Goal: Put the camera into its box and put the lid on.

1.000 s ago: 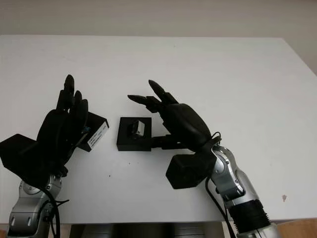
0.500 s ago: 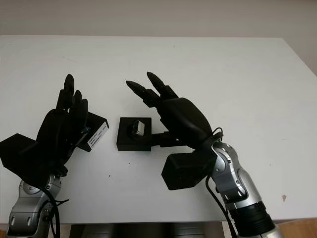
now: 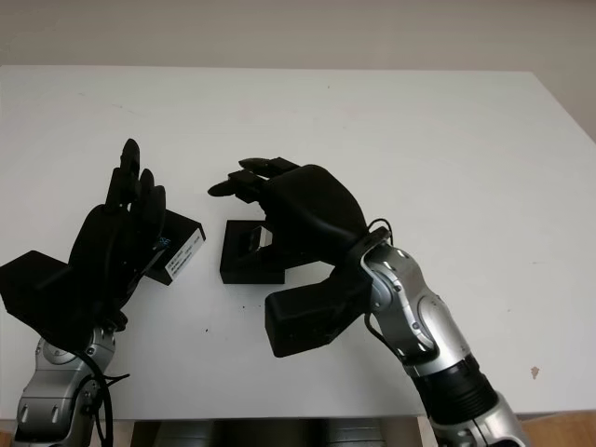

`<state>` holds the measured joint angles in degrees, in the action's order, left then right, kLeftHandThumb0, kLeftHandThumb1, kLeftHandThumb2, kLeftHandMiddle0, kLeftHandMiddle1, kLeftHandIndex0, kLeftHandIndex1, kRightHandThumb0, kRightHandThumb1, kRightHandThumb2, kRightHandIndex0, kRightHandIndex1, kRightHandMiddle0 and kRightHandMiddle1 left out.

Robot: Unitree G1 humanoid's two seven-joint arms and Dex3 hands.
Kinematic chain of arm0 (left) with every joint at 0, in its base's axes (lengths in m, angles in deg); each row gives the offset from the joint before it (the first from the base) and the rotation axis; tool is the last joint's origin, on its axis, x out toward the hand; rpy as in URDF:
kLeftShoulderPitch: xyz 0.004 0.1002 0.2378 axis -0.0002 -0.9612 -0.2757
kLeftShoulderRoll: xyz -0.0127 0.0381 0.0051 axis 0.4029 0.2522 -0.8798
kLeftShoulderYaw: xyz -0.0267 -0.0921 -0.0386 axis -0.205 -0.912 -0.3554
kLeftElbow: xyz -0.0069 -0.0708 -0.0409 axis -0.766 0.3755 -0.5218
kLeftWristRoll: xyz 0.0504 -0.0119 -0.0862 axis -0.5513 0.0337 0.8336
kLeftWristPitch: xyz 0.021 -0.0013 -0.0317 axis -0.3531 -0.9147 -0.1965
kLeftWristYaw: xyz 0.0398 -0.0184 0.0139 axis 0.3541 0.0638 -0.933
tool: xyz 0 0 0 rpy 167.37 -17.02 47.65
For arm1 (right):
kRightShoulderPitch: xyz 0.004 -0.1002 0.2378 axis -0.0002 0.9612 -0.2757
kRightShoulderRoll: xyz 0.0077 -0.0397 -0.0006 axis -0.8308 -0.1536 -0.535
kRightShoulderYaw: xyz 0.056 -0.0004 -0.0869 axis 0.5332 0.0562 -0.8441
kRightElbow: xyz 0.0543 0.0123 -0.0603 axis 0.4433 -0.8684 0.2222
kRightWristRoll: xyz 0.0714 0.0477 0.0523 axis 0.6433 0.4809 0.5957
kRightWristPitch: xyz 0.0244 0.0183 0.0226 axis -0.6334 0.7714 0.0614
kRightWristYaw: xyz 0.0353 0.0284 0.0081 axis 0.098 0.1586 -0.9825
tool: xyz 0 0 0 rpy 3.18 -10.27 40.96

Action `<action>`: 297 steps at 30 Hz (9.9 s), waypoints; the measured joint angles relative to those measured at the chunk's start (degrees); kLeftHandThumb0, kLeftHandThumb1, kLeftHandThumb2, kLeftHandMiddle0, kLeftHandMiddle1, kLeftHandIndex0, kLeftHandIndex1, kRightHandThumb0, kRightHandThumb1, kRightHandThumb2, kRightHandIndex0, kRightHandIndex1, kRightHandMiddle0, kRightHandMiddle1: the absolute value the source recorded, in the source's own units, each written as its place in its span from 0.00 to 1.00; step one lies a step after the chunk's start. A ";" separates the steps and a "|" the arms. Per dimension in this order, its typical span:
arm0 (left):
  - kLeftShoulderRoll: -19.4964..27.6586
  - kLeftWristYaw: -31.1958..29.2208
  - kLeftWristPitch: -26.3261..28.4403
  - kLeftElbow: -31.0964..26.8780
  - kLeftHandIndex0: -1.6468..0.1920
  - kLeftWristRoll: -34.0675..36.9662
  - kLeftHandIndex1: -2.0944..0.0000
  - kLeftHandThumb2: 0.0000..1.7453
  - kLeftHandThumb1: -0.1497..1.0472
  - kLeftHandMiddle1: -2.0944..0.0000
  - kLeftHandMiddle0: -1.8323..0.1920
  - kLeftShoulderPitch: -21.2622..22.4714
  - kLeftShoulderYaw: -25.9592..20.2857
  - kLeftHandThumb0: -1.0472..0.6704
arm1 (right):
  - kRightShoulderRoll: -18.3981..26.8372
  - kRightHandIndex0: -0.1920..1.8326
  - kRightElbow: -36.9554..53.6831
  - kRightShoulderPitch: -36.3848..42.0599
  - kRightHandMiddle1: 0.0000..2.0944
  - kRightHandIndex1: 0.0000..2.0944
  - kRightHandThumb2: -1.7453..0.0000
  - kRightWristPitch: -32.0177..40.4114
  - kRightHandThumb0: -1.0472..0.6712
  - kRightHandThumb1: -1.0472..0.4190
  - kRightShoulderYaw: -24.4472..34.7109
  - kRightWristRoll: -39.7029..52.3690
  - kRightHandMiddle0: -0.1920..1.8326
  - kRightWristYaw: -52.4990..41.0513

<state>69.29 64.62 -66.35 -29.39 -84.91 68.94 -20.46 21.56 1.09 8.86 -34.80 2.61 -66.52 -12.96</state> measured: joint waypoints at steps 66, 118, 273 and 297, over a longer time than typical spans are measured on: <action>-0.23 -0.04 -0.87 0.22 1.00 -0.01 1.00 0.33 1.00 1.00 1.00 -0.66 0.39 0.19 | 2.07 0.37 -3.85 -1.76 0.64 0.07 0.97 5.31 0.23 0.07 -6.22 -17.32 0.31 7.63; 0.48 -0.45 -0.07 0.21 1.00 -0.04 1.00 0.32 1.00 1.00 1.00 -0.69 -0.09 0.18 | 2.58 0.22 -4.37 -4.71 0.69 0.44 0.97 0.90 0.41 0.04 2.42 6.85 0.29 5.07; 0.72 -1.13 0.17 -0.25 1.00 0.53 1.00 0.32 1.00 1.00 1.00 -1.43 -0.38 0.18 | -1.73 0.18 -8.06 4.64 0.72 0.55 0.97 9.71 0.35 0.05 -8.37 -20.66 0.32 25.26; 0.76 -1.28 0.59 -0.25 1.00 0.45 1.00 0.31 1.00 1.00 1.00 -1.41 -0.37 0.17 | -3.53 0.16 -12.25 4.13 0.71 0.51 0.97 4.15 0.36 0.05 -4.24 -4.46 0.29 25.27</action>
<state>70.05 63.34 -65.76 -29.64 -84.46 67.53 -20.83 18.03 -11.16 12.99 -30.65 -1.63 -70.98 12.31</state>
